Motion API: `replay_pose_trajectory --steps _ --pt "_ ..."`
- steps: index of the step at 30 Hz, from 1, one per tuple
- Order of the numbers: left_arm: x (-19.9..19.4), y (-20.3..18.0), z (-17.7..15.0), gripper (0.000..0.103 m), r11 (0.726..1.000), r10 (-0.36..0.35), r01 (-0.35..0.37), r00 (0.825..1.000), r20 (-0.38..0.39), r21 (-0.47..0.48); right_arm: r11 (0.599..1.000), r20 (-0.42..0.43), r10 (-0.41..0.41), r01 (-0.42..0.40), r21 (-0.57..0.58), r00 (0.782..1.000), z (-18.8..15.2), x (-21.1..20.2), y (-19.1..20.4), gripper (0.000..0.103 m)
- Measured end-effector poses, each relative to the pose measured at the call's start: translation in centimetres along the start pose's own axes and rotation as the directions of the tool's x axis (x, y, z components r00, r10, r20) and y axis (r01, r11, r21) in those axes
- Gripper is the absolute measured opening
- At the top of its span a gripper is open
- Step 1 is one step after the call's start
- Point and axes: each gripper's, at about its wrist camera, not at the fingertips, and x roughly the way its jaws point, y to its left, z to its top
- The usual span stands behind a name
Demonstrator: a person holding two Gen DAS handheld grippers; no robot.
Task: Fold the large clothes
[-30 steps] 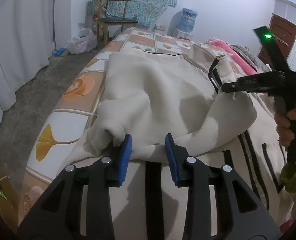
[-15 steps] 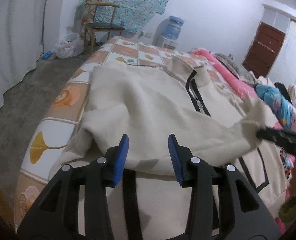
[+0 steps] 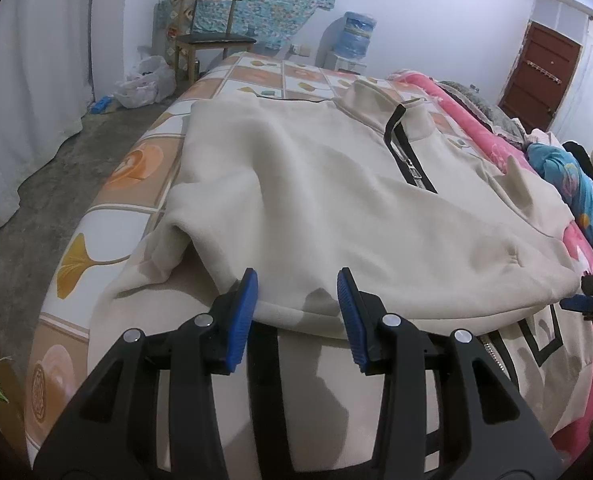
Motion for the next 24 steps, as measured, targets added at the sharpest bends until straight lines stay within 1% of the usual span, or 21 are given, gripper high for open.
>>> replay_pose_trajectory --steps 3,5,6,9,12,15,18,19,20,21,22,23,24 --pt "-0.1 0.0 -0.1 0.04 1.0 0.003 -0.003 1.0 -0.002 0.002 0.985 -0.01 0.132 -0.13 0.109 0.991 0.3 0.5 -1.4 0.06" --pt "-0.1 0.0 -0.1 0.04 1.0 0.003 -0.003 1.0 -0.002 0.003 0.97 -0.007 0.189 -0.186 0.157 0.982 0.3 0.8 -2.0 0.063" --pt "-0.1 0.0 -0.1 0.04 1.0 0.002 -0.002 1.0 -0.001 0.001 0.963 -0.009 0.206 -0.201 0.18 0.979 0.4 1.0 -2.4 0.065" --pt "-0.1 0.0 -0.1 0.04 1.0 0.003 -0.003 1.0 0.0 0.002 0.949 -0.02 0.212 -0.201 0.242 0.977 0.3 1.6 -3.0 0.065" --pt "-0.1 0.1 -0.1 0.04 1.0 -0.004 0.004 1.0 0.001 -0.006 0.933 -0.034 0.238 -0.219 0.284 0.971 0.5 2.6 -3.6 0.065" --pt "-0.2 0.3 -0.1 0.04 1.0 -0.014 0.014 1.0 0.001 -0.015 0.928 -0.049 0.261 -0.236 0.288 0.964 0.9 3.7 -3.3 0.065" --pt "-0.3 0.5 -0.2 0.04 0.999 -0.03 0.031 1.0 0.007 -0.032 0.937 -0.072 0.246 -0.218 0.271 0.967 1.3 4.6 -2.6 0.065" --pt "-0.4 0.7 -0.2 0.04 0.998 -0.043 0.043 0.999 0.011 -0.043 0.943 -0.076 0.234 -0.207 0.261 0.969 1.6 5.0 -2.4 0.061" --pt "-0.6 1.0 -0.2 0.04 0.996 -0.061 0.062 0.998 0.015 -0.06 0.951 -0.082 0.213 -0.187 0.244 0.974 1.9 5.3 -2.1 0.056" --pt "-0.8 1.2 -0.2 0.04 0.995 -0.076 0.077 0.997 0.018 -0.069 0.959 -0.091 0.191 -0.166 0.23 0.977 2.2 5.5 -1.8 0.04" --pt "-1.2 1.4 -0.2 0.04 0.993 -0.092 0.093 0.995 0.024 -0.076 0.97 -0.103 0.154 -0.13 0.206 0.983 2.6 5.5 -1.2 0.027" --pt "-1.7 1.5 -0.3 0.04 0.991 -0.105 0.108 0.994 0.034 -0.075 0.98 -0.109 0.119 -0.099 0.173 0.987 3.1 5.4 -0.6 0.02" --pt "-2.2 1.5 -0.4 0.04 0.991 -0.116 0.118 0.992 0.044 -0.066 0.991 -0.11 0.081 -0.068 0.117 0.991 3.8 5.2 0.7 0.014"
